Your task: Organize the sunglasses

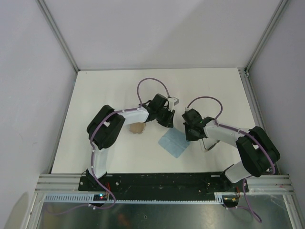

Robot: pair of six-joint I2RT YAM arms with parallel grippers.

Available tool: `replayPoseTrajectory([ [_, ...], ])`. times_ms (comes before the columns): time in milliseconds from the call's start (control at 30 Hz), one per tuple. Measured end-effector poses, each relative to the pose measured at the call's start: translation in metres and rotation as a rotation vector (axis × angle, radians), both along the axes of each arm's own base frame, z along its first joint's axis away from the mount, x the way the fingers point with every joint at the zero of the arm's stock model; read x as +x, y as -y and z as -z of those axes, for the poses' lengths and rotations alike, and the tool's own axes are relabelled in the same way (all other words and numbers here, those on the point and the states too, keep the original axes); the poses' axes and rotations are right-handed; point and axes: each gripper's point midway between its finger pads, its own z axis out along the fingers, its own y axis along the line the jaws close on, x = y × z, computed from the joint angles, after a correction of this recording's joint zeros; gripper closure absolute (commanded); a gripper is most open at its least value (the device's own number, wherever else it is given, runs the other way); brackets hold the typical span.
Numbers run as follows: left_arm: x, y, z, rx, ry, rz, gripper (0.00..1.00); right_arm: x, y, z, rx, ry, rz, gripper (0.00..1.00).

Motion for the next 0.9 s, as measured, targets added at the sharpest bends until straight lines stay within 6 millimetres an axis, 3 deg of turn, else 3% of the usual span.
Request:
replayPoseTrajectory([
  [67,-0.003,0.003,0.0,0.001,-0.004,0.014,0.72,0.0,0.0,0.0,0.0,0.0,0.0,0.89],
  [200,-0.008,0.008,0.001,0.0,-0.01,0.044,0.83,0.0,0.0,0.0,0.0,-0.001,0.0,0.89],
  [400,-0.013,0.012,0.002,-0.002,-0.028,0.062,0.87,0.0,0.0,0.0,0.001,0.0,0.0,0.9],
  [533,-0.016,0.013,0.003,-0.008,-0.042,0.073,0.99,0.0,0.0,0.0,0.001,-0.001,0.0,0.9],
  [700,-0.017,0.014,0.002,-0.011,-0.046,0.076,1.0,0.0,0.001,0.0,0.003,-0.001,0.004,0.91],
  [900,-0.016,0.013,0.002,-0.011,-0.045,0.075,1.0,0.0,0.004,-0.004,0.016,-0.006,0.012,0.8],
])
